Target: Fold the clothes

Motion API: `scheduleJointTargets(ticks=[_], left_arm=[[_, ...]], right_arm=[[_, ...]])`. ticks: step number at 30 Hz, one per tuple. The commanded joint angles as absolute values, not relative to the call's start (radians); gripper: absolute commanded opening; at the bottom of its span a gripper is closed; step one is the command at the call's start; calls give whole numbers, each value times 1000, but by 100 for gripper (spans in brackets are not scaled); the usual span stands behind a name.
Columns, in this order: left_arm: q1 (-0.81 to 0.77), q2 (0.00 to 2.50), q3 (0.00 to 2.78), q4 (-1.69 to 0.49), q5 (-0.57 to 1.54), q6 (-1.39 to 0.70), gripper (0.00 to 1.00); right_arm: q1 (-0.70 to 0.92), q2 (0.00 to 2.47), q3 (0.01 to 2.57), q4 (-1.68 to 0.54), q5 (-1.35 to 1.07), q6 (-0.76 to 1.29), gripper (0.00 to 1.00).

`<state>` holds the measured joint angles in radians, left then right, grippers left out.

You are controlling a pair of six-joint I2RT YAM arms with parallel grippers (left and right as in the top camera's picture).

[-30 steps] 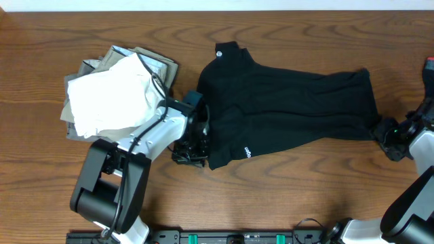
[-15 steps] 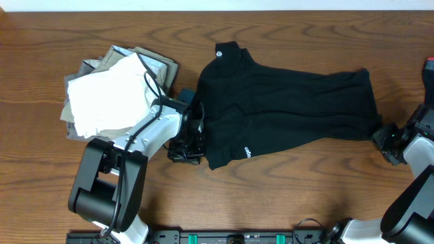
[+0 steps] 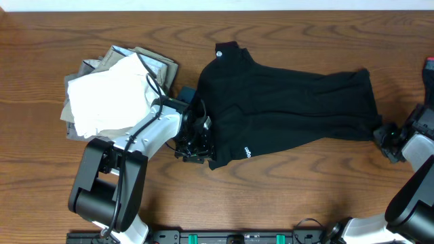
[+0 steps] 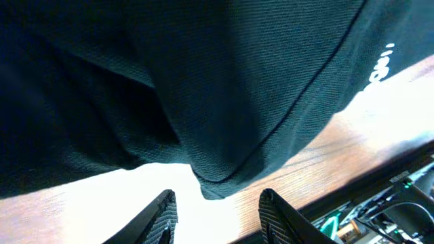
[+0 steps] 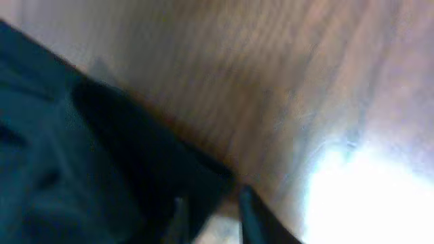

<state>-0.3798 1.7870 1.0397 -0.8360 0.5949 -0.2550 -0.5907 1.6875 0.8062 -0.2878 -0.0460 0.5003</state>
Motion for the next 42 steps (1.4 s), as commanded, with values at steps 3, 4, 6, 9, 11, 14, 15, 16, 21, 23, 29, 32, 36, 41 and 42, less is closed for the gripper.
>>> scheduleJointTargets(ticks=[3,4,6,9,11,14,15,16,21,23,29,32,36,41,42], left_arm=[[-377,1790,1039,-811,653,-245,43],[-377,1790,1039,-801,656,-245,44],[-379,1790,1039,-783,656,-245,45],[-383,1790,1039,-767,653,-245,44],[-394,1790,1039,-761,621,-245,38],[-419,1793,1039,-760,566,-245,37],[-432,1794,1039,-760,549,-245,37],[-443,1794,1039,-760,531,-246,37],[-467,1794,1039,-785,426,-287,6],[-449,1792,1040,-838,374,-298,6],[-381,1788,1040,-978,258,-255,6],[-355,1787,1040,-986,241,-246,6],[-337,1787,1040,-981,242,-231,6],[-337,1787,1040,-971,242,-221,9],[-337,1788,1040,-969,242,-221,16]], right_arm=[[-596,1726,797,-275,-51,538,10],[-596,1723,798,-272,-59,538,8],[-596,1714,799,-273,-70,538,2],[-596,1688,799,-278,-106,537,1],[-596,1659,799,-288,-128,538,1],[-595,1614,799,-311,-141,538,1],[-595,1596,799,-324,-139,538,1],[-595,1578,799,-336,-138,537,1],[-599,1542,799,-374,-94,530,1],[-608,1543,799,-384,-60,530,1],[-656,1543,799,-389,-41,516,1],[-690,1543,799,-402,12,515,1],[-709,1543,798,-411,12,492,2],[-706,1543,799,-427,-64,488,28],[-706,1543,799,-436,-81,488,38]])
